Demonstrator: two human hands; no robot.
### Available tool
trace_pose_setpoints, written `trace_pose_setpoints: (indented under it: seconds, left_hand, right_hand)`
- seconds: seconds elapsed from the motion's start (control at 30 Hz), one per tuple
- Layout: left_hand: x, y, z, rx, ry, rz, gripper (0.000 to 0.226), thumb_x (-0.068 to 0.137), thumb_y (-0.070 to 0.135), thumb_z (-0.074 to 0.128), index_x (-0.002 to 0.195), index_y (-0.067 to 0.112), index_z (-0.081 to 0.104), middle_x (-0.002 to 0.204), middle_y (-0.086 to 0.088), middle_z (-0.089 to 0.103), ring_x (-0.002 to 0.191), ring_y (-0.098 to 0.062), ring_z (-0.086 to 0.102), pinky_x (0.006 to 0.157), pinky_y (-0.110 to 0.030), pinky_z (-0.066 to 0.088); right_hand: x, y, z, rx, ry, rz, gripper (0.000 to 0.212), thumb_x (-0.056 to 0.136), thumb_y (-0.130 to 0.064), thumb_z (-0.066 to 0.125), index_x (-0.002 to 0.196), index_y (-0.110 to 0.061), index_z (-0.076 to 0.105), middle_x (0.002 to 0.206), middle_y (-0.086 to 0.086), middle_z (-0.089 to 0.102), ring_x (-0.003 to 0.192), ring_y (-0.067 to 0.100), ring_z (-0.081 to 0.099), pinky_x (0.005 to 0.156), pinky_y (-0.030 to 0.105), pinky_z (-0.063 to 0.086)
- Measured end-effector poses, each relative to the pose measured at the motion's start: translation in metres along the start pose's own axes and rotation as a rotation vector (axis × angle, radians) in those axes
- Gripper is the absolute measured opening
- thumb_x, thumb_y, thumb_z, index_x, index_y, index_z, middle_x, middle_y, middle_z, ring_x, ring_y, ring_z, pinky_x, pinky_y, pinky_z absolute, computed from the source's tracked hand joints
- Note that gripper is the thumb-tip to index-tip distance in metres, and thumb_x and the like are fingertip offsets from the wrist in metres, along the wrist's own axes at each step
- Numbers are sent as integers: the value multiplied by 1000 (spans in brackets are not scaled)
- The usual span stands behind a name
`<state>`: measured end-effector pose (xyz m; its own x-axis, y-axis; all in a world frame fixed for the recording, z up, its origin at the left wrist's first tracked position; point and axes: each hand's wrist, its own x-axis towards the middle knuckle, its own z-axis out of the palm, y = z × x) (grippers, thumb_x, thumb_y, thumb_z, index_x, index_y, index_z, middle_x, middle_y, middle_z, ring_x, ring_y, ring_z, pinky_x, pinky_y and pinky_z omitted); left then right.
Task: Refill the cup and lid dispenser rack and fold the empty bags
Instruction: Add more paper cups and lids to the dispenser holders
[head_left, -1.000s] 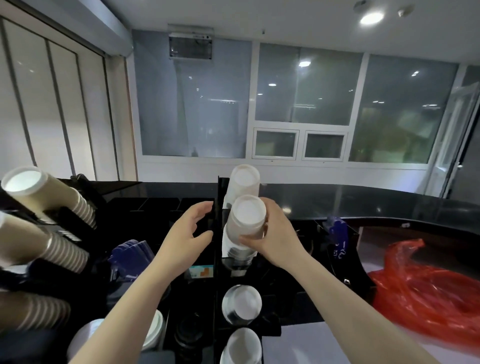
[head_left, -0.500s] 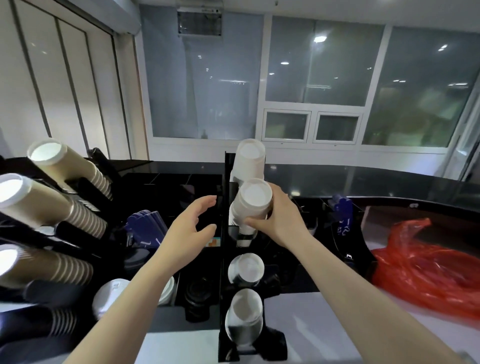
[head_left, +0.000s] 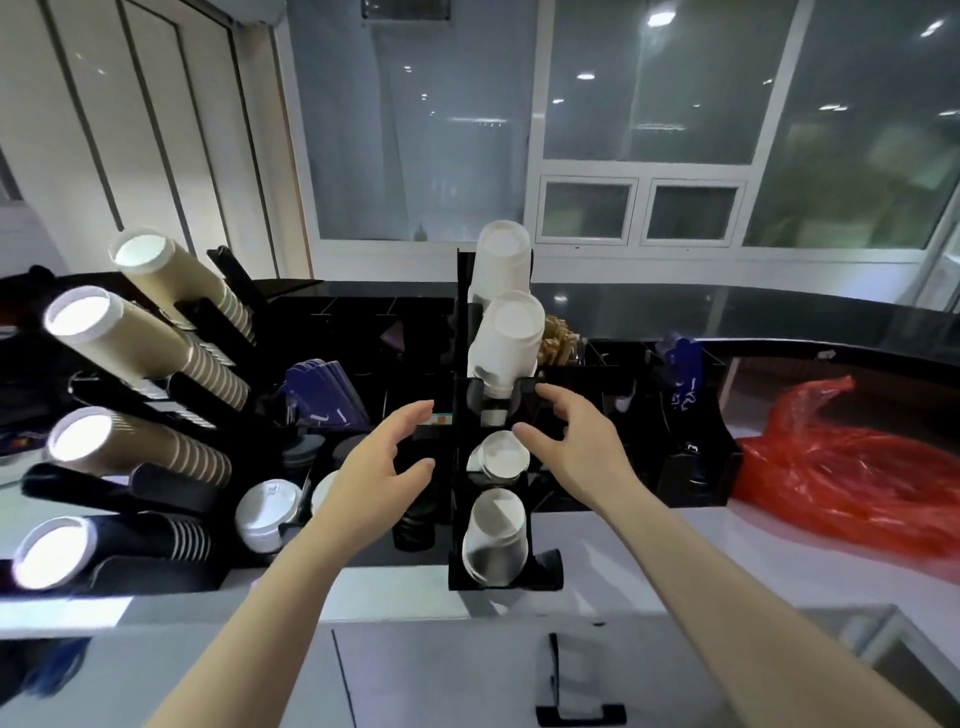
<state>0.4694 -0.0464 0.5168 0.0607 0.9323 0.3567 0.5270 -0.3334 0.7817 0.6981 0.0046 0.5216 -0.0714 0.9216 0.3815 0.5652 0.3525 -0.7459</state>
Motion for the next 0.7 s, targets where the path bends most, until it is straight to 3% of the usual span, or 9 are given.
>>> trace_pose_setpoints:
  seconds: [0.3, 0.4, 0.53, 0.7]
  left_hand:
    - [-35, -5, -25, 15, -44, 10, 58, 89, 10, 57, 138, 37, 42, 136, 23, 48, 129, 2, 41, 109, -29, 32]
    - [-52, -7, -31, -2, -76, -2, 57, 89, 9, 57, 138, 34, 43, 135, 22, 50, 129, 1, 42, 111, -31, 32]
    - [-69, -7, -38, -9, -115, 15, 58, 89, 8, 57, 140, 32, 42, 136, 21, 49, 130, 1, 41, 109, -28, 32]
    - [-70, 4, -40, -47, -120, 50, 58, 89, 6, 57, 139, 30, 42, 136, 18, 49, 129, 0, 42, 105, -21, 31]
  right_hand:
    - [-47, -25, 6, -25, 1, 60, 39, 87, -32, 64, 125, -27, 60, 125, -10, 60, 115, 6, 52, 90, 19, 37]
    - [-67, -33, 14, -59, -1, 98, 37, 86, -30, 65, 123, -27, 62, 117, -7, 64, 109, 8, 56, 84, 18, 39]
    - [-86, -45, 22, -52, 14, 113, 38, 86, -27, 66, 123, -26, 62, 121, -10, 63, 115, 7, 54, 94, 22, 40]
    - [-91, -56, 22, -23, 49, 96, 37, 85, -25, 68, 121, -27, 63, 119, -12, 62, 112, 4, 54, 91, 18, 39]
